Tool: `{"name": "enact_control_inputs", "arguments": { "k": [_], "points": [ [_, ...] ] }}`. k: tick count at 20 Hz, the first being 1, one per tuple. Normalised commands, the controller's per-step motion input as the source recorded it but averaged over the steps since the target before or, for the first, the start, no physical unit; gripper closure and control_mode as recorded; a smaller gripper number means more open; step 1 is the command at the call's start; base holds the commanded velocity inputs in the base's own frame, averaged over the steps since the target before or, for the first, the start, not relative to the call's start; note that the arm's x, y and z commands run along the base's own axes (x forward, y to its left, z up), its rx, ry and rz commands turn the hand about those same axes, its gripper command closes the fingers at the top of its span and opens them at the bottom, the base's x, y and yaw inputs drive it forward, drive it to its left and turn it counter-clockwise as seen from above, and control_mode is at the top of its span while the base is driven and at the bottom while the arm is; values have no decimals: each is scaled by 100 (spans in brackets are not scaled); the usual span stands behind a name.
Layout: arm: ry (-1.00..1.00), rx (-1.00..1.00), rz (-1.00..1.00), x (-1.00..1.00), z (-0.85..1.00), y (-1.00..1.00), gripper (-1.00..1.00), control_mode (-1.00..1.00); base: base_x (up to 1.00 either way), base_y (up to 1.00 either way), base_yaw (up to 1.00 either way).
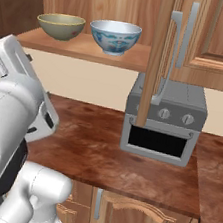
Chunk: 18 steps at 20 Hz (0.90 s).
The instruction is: Open the cabinet. Pick the bowls from the counter and place them in the cabinet. Then close the cabinet.
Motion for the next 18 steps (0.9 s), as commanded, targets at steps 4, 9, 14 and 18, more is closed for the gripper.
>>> {"name": "enact_control_inputs", "arguments": {
  "k": [4, 9, 14, 18],
  "points": [
    [0, 13, 1, -4, 6, -29, -100, -100, 0, 0, 0],
    [0, 16, 0, 0, 0, -30, -100, -100, 0, 0, 0],
    [-1, 14, 0, 0, 0, -30, -100, -100, 0, 0, 0],
    [-3, 12, 0, 0, 0, -31, -100, -100, 0, 0, 0]
  ]
}}
